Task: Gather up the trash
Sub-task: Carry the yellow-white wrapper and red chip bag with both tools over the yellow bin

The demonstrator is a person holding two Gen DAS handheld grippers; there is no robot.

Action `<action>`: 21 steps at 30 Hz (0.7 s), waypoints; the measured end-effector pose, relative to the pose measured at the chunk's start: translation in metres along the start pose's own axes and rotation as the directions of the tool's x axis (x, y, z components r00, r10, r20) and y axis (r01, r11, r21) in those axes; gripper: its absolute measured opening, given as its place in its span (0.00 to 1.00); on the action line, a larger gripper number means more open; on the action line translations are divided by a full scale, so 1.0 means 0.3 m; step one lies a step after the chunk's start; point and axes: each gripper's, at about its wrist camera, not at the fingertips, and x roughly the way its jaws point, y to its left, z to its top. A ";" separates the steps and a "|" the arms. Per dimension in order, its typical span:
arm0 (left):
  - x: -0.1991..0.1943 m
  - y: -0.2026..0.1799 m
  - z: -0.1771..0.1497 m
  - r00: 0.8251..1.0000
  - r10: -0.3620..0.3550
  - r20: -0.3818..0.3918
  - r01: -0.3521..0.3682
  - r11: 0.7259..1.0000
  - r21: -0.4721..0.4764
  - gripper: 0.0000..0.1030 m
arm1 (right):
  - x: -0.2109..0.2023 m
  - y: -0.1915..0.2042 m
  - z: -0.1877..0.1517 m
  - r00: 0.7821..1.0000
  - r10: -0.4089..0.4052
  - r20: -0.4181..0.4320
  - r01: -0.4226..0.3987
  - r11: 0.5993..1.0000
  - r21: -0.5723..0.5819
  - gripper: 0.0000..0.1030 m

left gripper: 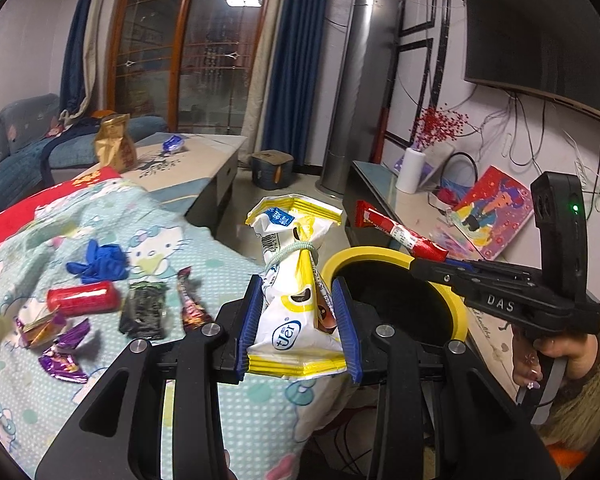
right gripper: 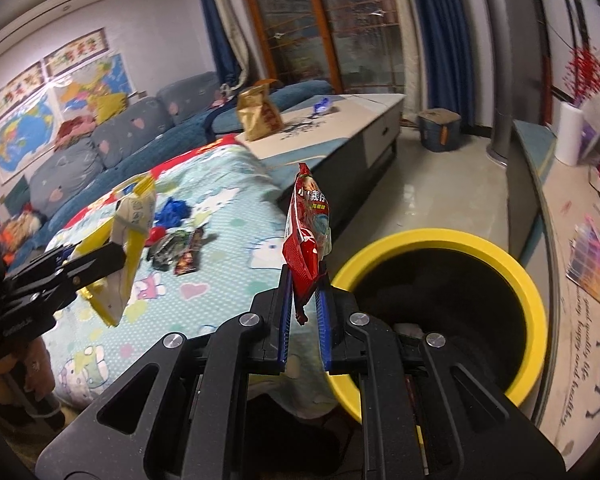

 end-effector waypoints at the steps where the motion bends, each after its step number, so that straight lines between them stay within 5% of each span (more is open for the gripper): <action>1: 0.009 -0.011 0.001 1.000 -0.007 -0.002 0.007 1.000 0.007 0.33 | -0.003 -0.012 -0.003 1.000 -0.008 0.001 0.008 1.000 0.009 0.08; 21: 0.146 -0.217 -0.008 0.992 -0.115 -0.050 0.120 0.986 0.120 0.33 | -0.019 -0.216 -0.028 0.988 -0.149 -0.037 0.153 0.971 0.181 0.08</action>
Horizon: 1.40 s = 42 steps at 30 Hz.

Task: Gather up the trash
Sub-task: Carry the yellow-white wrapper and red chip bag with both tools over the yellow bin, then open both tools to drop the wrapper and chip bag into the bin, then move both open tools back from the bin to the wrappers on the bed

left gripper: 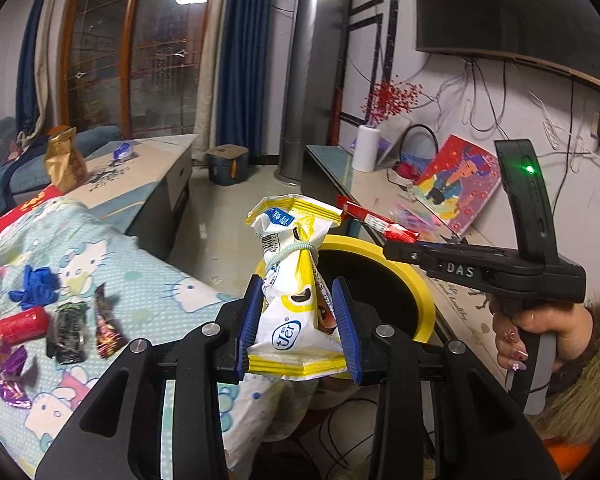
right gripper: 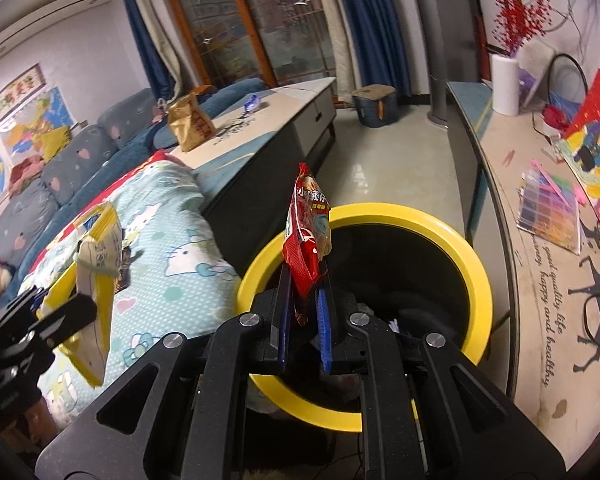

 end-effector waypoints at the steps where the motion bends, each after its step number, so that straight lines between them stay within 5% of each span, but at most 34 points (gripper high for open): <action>1: 0.008 -0.007 -0.001 1.000 -0.004 -0.002 0.004 1.000 0.005 0.33 | 0.002 -0.009 -0.002 1.000 -0.007 -0.002 0.007 1.000 0.007 0.08; 33: 0.364 -0.074 -0.010 0.985 -0.106 -0.139 0.109 0.994 0.016 0.37 | 0.096 -0.209 -0.056 0.984 -0.125 -0.124 0.142 0.979 0.143 0.11; 35: 0.376 -0.066 0.001 0.987 -0.103 -0.125 0.105 0.994 0.010 0.57 | 0.093 -0.219 -0.057 0.984 -0.131 -0.123 0.150 0.976 0.159 0.18; 40: 0.335 -0.046 0.022 0.994 -0.088 -0.063 0.087 0.996 -0.007 0.86 | 0.078 -0.227 -0.054 0.981 -0.164 -0.102 0.180 0.970 0.165 0.39; 42: 0.312 -0.037 0.025 0.996 -0.079 -0.043 0.079 0.997 -0.016 0.89 | 0.071 -0.224 -0.052 0.981 -0.172 -0.091 0.185 0.968 0.167 0.41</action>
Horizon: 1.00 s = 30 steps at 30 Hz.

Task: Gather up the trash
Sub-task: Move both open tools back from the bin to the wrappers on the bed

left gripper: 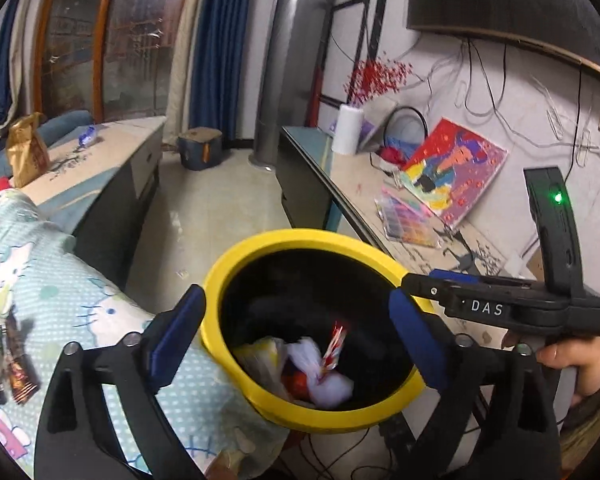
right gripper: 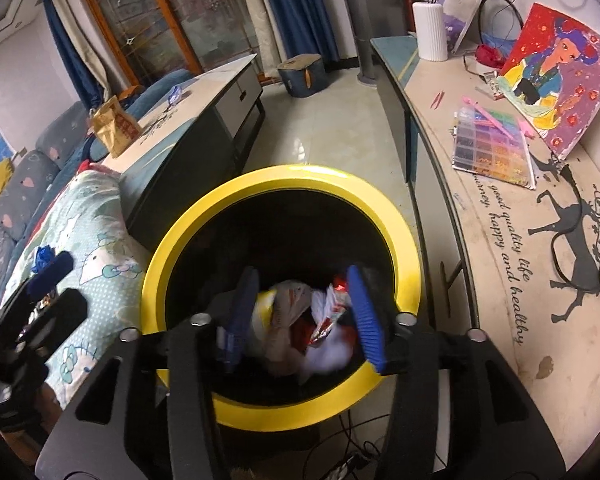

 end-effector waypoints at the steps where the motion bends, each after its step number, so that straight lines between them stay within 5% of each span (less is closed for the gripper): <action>1: -0.015 0.003 -0.001 1.000 0.006 0.009 -0.005 1.000 -0.007 0.90 | -0.005 0.005 0.000 1.000 -0.002 0.007 0.002 1.000 -0.002 0.42; 15: -0.200 0.080 -0.004 0.984 0.138 0.109 -0.132 0.989 -0.066 0.93 | -0.097 0.121 0.013 0.991 0.034 0.130 -0.021 0.995 -0.099 0.60; 30: -0.397 0.174 -0.017 0.949 0.260 0.180 -0.241 0.963 -0.122 0.93 | -0.183 0.301 -0.021 0.973 0.133 0.190 -0.088 0.969 -0.230 0.65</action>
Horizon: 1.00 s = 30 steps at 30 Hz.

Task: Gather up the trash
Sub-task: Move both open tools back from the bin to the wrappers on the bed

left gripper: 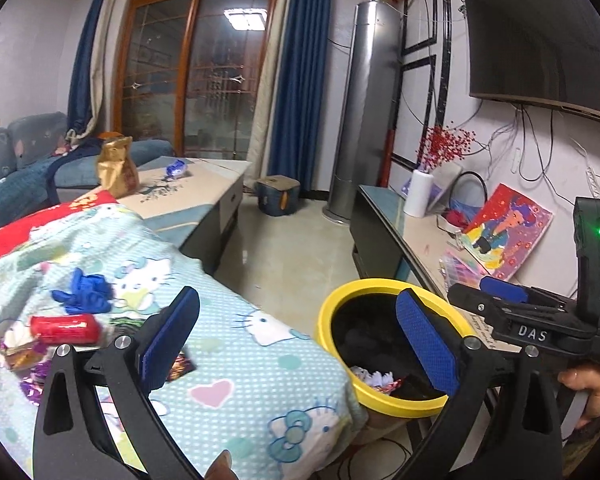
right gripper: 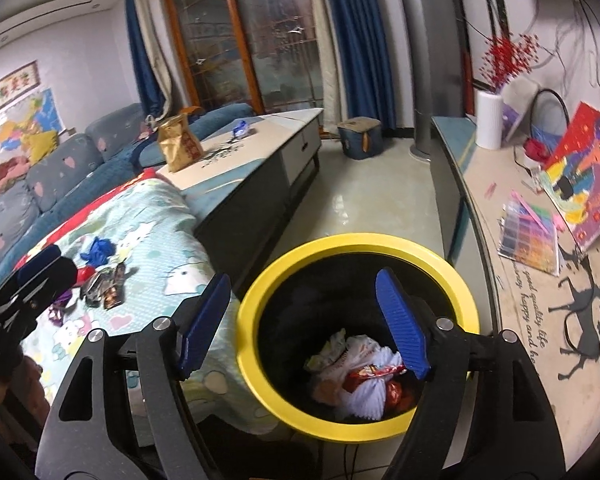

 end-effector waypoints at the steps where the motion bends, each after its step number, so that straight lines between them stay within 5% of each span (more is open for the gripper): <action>1: -0.005 0.008 0.000 1.000 0.005 0.002 -0.005 1.000 -0.003 0.93 | -0.001 0.010 -0.001 1.000 0.004 0.001 -0.004 1.000 -0.007 0.65; 30: -0.178 0.315 -0.021 0.978 0.203 0.043 -0.195 0.969 -0.154 0.93 | -0.024 0.311 -0.049 0.988 0.154 -0.019 -0.155 0.966 -0.205 0.69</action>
